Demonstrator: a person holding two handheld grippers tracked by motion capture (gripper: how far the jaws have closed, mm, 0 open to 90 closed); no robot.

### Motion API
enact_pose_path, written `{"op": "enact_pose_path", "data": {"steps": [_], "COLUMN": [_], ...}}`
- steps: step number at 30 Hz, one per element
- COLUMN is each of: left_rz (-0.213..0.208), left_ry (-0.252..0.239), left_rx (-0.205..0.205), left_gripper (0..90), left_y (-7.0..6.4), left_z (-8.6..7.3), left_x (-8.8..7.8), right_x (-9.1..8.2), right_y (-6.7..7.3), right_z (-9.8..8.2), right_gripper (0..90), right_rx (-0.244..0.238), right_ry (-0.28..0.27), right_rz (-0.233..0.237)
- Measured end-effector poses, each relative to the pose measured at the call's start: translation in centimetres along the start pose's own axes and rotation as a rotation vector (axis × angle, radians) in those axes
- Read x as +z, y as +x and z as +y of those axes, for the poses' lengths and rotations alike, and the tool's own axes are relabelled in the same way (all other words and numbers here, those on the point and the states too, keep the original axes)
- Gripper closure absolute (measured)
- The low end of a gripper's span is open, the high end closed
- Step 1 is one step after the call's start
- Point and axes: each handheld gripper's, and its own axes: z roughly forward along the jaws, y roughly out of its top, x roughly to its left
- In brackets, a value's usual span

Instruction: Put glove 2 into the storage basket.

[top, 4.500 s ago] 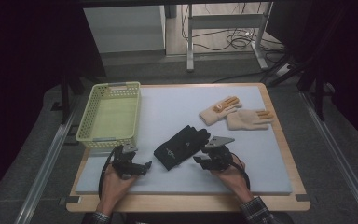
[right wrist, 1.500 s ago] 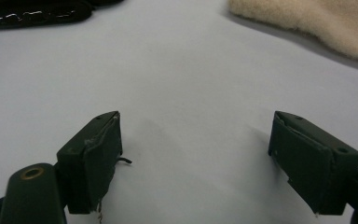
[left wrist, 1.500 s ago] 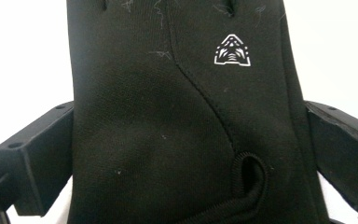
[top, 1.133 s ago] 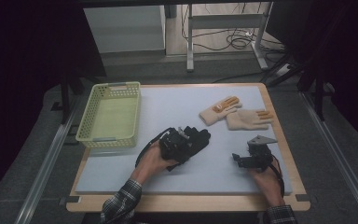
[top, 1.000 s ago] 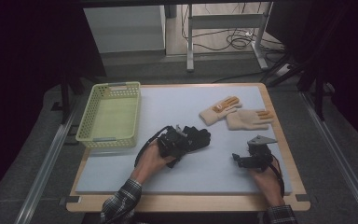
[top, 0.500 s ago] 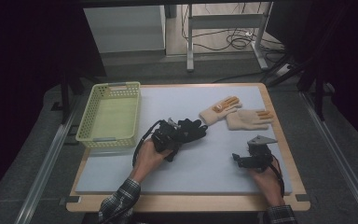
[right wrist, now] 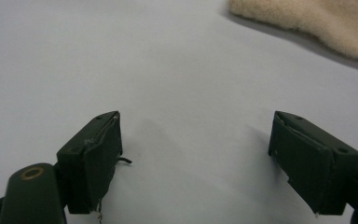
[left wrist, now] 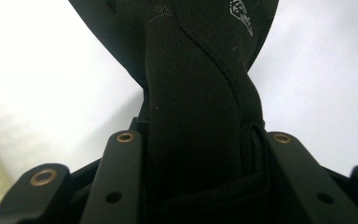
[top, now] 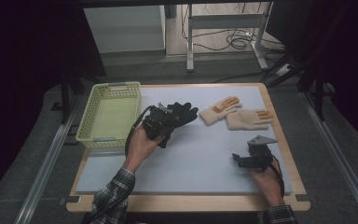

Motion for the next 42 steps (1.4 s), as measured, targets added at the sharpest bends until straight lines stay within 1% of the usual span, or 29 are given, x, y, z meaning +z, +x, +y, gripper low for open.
{"op": "enact_pose_path", "data": {"steps": [7, 11, 13, 18, 19, 27, 29, 33, 37, 42], "left_rz": [0.071, 0.114, 0.132, 0.164, 0.173, 0.248, 0.269, 0.294, 0.324, 0.345], "left_ry": [-0.015, -0.023, -0.029, -0.046, -0.048, -0.028, -0.022, -0.005, 0.009, 0.045], "left_rx": [-0.043, -0.074, -0.097, -0.168, -0.185, -0.274, -0.301, -0.342, -0.374, -0.401], "left_gripper": [64.1, 64.1, 64.0, 64.0, 64.0, 63.8, 63.6, 63.2, 62.8, 62.5], "left_y": [2.2, 3.9, 4.9, 7.7, 8.4, 12.7, 13.8, 15.5, 17.0, 18.7], "left_z": [0.4, 0.3, 0.0, -1.1, -1.4, -3.9, -4.6, -5.7, -6.9, -8.2], "left_x": [-2.0, -3.2, -3.9, -5.3, -5.6, -7.2, -7.4, -7.3, -6.6, -5.4], "right_x": [0.0, 0.0, 0.0, 0.0, 0.0, 0.0, 0.0, 0.0, 0.0, 0.0], "right_y": [0.0, 0.0, 0.0, 0.0, 0.0, 0.0, 0.0, 0.0, 0.0, 0.0], "right_z": [0.0, 0.0, 0.0, 0.0, 0.0, 0.0, 0.0, 0.0, 0.0, 0.0], "right_gripper": [17.0, 17.0, 17.0, 17.0, 17.0, 17.0, 17.0, 16.9, 17.0, 16.9], "right_rx": [-0.002, -0.002, -0.002, -0.001, -0.001, 0.000, -0.001, -0.001, -0.002, -0.001], "right_ry": [-0.001, -0.001, -0.001, -0.003, -0.003, -0.002, -0.002, -0.002, -0.003, -0.003], "right_rz": [0.000, 0.000, -0.001, 0.000, -0.001, -0.001, -0.001, -0.001, -0.001, -0.001]}}
